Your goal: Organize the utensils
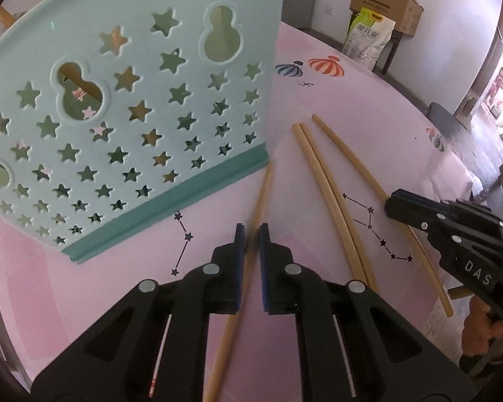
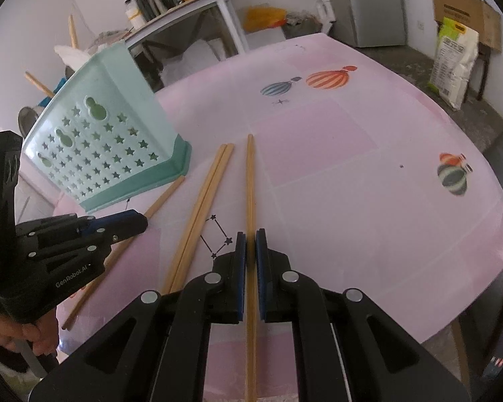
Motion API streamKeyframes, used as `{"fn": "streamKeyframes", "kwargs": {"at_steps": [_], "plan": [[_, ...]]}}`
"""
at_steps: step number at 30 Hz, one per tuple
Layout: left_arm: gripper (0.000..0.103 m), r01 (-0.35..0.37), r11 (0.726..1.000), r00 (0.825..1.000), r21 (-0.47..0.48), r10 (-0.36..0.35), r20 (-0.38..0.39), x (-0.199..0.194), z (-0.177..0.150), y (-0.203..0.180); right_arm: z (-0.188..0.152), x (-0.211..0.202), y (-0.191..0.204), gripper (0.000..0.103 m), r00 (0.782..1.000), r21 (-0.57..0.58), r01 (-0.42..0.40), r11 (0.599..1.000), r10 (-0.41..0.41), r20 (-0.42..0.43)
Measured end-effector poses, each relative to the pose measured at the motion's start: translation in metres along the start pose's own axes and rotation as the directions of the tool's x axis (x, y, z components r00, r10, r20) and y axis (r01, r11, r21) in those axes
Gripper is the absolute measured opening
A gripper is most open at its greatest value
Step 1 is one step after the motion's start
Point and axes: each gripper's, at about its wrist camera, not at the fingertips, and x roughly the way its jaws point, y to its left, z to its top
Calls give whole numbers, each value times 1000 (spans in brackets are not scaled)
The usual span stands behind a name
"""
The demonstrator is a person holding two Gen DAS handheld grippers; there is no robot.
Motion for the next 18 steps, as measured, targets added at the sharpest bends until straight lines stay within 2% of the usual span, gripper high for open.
{"fn": "streamKeyframes", "kwargs": {"at_steps": [3,6,8,11,15,18], "plan": [[6,-6,1000,1000,11,6,-6,-2,-2,0,8,5,-2,10,999,-10,-32,999,32,-23],[6,-8,1000,1000,7,8,-10,-5,-4,2,20,11,-1,27,999,-26,-30,999,30,-27],[6,-10,1000,1000,10,10,-10,-5,-4,2,29,17,2,30,1000,-51,-15,999,13,-29],[6,-14,1000,1000,9,15,-14,-5,-5,1,39,26,8,30,1000,-91,10,996,-12,-24],[6,-19,1000,1000,9,19,-22,-5,-5,-1,46,31,8,11,998,-101,65,993,-66,-14],[7,-11,1000,999,2,11,-31,-2,-1,-2,44,28,2,8,999,-61,48,997,-49,-14]]}}
